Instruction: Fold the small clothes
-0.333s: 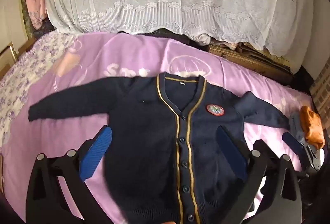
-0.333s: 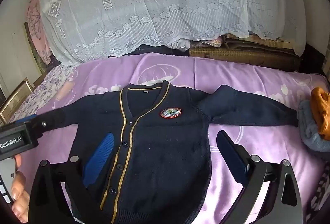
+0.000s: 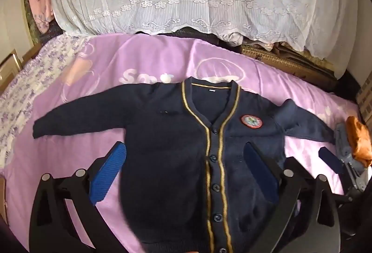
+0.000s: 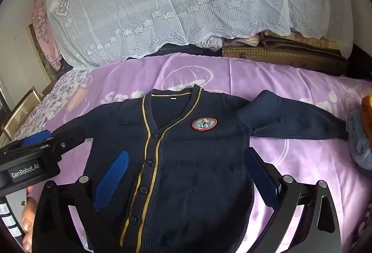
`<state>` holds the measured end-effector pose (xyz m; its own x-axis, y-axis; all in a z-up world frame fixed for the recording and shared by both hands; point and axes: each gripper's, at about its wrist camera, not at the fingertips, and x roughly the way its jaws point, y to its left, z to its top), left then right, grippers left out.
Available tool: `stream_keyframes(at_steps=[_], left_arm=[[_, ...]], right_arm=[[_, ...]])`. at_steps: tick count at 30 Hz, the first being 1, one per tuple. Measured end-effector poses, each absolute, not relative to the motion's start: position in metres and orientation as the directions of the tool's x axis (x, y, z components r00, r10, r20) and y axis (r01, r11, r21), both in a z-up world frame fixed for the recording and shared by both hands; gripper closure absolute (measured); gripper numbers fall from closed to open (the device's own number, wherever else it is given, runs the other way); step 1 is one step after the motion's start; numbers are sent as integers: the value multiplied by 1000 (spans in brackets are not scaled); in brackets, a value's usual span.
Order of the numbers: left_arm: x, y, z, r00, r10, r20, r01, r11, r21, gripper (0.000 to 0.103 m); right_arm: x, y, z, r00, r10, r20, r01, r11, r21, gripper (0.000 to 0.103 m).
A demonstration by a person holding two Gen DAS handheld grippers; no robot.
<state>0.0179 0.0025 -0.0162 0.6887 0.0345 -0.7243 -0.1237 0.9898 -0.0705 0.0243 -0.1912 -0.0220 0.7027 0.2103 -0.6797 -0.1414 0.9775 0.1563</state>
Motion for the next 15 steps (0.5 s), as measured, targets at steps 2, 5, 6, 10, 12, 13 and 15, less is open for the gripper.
stream_keyframes(at_steps=[2, 5, 6, 10, 12, 13, 15], left_arm=[[19, 7, -19, 687, 31, -726, -126, 989, -77, 4], [17, 5, -19, 688, 59, -723, -142, 988, -54, 4], [15, 5, -21, 690, 76, -720, -153, 987, -42, 4], [11, 6, -25, 690, 124, -713, -182, 983, -6, 4], [10, 7, -25, 690, 132, -711, -187, 982, 1, 4], [10, 7, -25, 692, 133, -710, -188, 982, 1, 4], [7, 7, -23, 699, 145, -700, -195, 981, 8, 4]], right_arm=[[26, -193, -24, 697, 214, -685, -137, 977, 166, 3], [26, -196, -26, 701, 217, -680, -126, 975, 181, 3], [26, -198, -25, 699, 221, -680, -126, 974, 187, 3], [24, -198, -26, 702, 219, -677, -122, 974, 189, 3], [25, -198, -25, 700, 219, -680, -122, 975, 188, 3], [25, -197, -25, 698, 219, -682, -125, 975, 185, 3], [24, -195, -25, 700, 219, -680, -131, 975, 179, 3]])
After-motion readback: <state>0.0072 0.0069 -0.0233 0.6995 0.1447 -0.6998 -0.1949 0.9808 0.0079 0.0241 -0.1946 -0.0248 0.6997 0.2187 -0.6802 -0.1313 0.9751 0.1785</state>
